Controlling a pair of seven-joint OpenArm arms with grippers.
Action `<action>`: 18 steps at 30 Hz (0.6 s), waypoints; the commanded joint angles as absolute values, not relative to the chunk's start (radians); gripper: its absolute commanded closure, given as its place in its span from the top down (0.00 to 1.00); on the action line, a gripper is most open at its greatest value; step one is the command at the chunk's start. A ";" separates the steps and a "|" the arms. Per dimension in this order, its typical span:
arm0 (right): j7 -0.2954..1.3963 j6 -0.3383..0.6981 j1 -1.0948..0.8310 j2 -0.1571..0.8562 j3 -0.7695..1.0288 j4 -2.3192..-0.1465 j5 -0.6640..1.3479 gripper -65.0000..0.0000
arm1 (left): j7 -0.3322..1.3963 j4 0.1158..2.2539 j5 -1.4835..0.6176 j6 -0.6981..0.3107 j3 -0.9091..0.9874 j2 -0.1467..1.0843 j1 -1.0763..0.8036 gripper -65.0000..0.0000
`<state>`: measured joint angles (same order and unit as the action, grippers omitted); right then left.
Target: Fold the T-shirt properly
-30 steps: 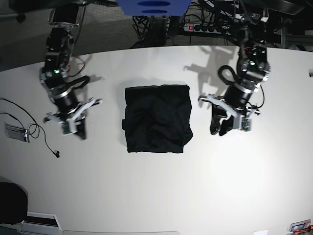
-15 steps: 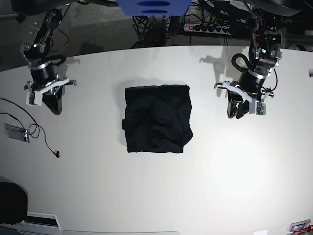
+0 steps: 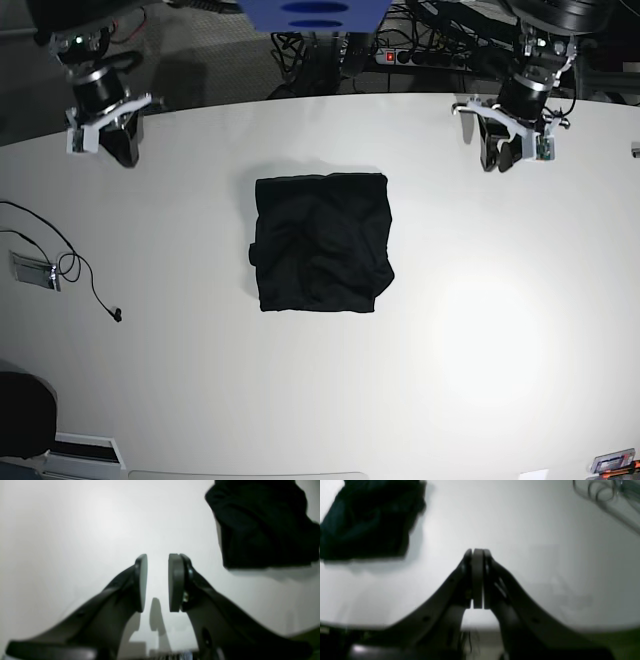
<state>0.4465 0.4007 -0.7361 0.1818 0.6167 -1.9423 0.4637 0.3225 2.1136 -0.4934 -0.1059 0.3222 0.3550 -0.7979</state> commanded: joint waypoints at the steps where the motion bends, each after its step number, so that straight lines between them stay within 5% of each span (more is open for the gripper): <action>1: 0.409 0.403 -0.760 0.194 0.639 -1.960 0.476 0.00 | 0.292 2.132 -0.496 -0.104 0.344 0.361 -0.840 0.22; 13: 0.245 0.403 -1.063 0.211 0.641 -1.960 0.476 0.00 | 0.147 2.130 -0.268 -0.101 0.272 0.317 -1.129 0.22; 18: 0.205 0.403 -1.175 0.229 0.619 -1.959 0.475 0.00 | 0.087 2.129 -0.131 -0.022 0.154 0.328 -1.194 0.22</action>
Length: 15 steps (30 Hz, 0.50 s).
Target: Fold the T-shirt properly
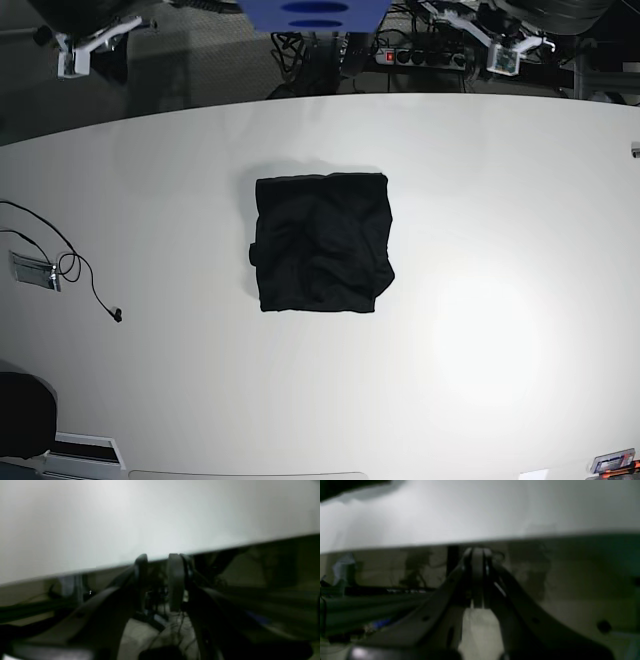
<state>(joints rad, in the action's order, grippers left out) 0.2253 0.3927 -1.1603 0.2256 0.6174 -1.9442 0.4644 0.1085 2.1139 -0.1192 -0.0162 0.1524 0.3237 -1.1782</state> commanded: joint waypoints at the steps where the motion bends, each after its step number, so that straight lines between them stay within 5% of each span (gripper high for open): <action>1: 0.200 0.403 -1.191 0.229 0.595 -1.957 0.475 0.00 | 0.087 2.127 -0.096 -0.016 0.125 0.337 -1.205 0.22; 8: 0.183 0.403 -1.259 0.303 0.401 -1.914 0.473 0.00 | 0.088 2.038 -0.064 -0.012 0.030 0.351 -1.236 0.22; 15: 0.162 0.403 -1.004 0.320 0.231 -1.422 0.222 0.00 | 0.054 1.466 -0.061 -0.004 -0.124 0.349 -0.963 0.22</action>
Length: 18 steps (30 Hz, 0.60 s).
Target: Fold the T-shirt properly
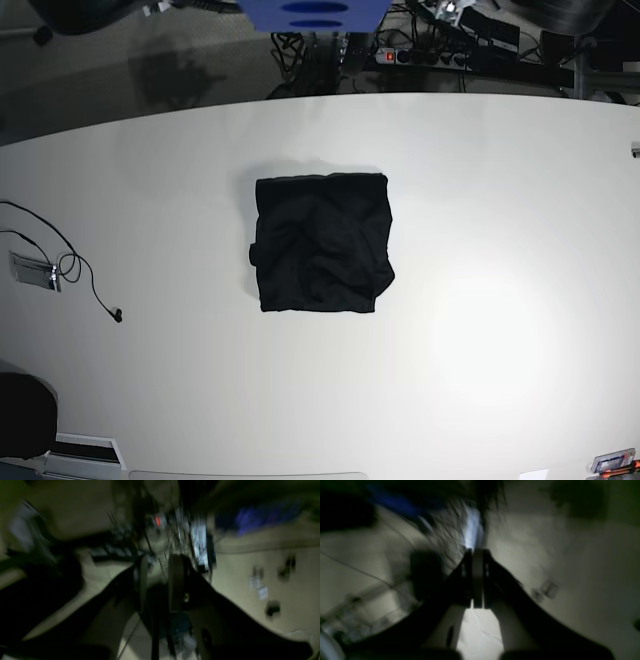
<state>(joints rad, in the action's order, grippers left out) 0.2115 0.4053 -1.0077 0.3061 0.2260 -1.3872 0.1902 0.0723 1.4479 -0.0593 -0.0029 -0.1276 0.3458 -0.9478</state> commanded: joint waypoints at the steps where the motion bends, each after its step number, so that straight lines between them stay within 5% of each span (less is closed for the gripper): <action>1: 0.137 0.403 -0.931 0.320 0.214 -1.348 0.188 0.00 | 0.027 1.368 -0.062 0.007 -0.153 0.348 -0.911 0.22; 10: 0.076 0.403 -0.648 0.317 0.145 -1.012 0.154 0.00 | 0.010 1.194 -0.064 0.039 -0.214 0.314 -0.739 0.22; 18: 0.070 0.403 -0.430 0.275 0.145 -0.610 0.153 0.00 | -0.120 0.651 -0.070 0.044 -0.455 0.271 -0.437 0.22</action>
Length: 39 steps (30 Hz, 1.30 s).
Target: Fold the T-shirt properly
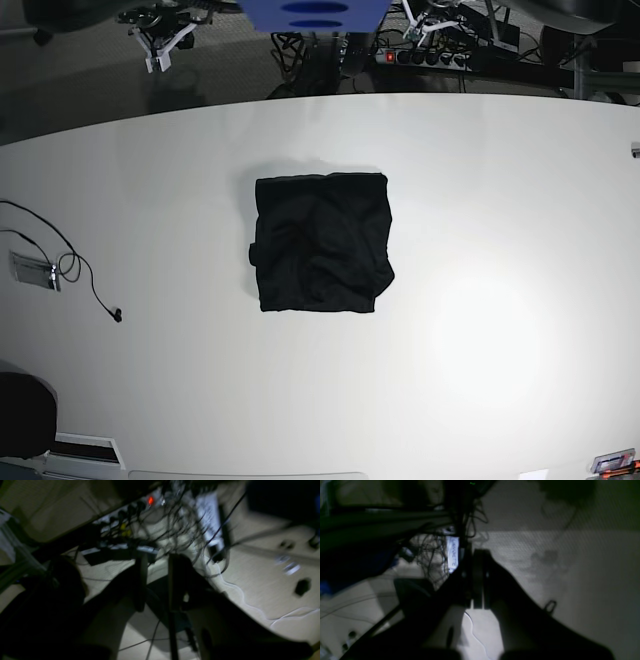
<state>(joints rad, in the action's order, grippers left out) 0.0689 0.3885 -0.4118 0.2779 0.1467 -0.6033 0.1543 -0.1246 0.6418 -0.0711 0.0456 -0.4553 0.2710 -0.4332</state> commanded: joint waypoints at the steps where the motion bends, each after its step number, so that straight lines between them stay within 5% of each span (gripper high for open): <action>1: 0.062 0.403 -0.394 0.269 0.145 -0.568 0.153 0.00 | -0.134 0.579 -0.070 0.044 -0.472 0.257 -0.404 0.22; 9: -0.031 0.400 -0.177 0.183 0.145 -0.246 0.153 0.00 | -0.236 0.143 -0.068 0.039 -0.561 0.131 -0.163 0.23; 39: -0.065 0.398 -0.096 0.180 0.150 -0.150 0.153 0.00 | -0.188 0.136 -0.059 0.038 -0.565 0.148 -0.050 0.22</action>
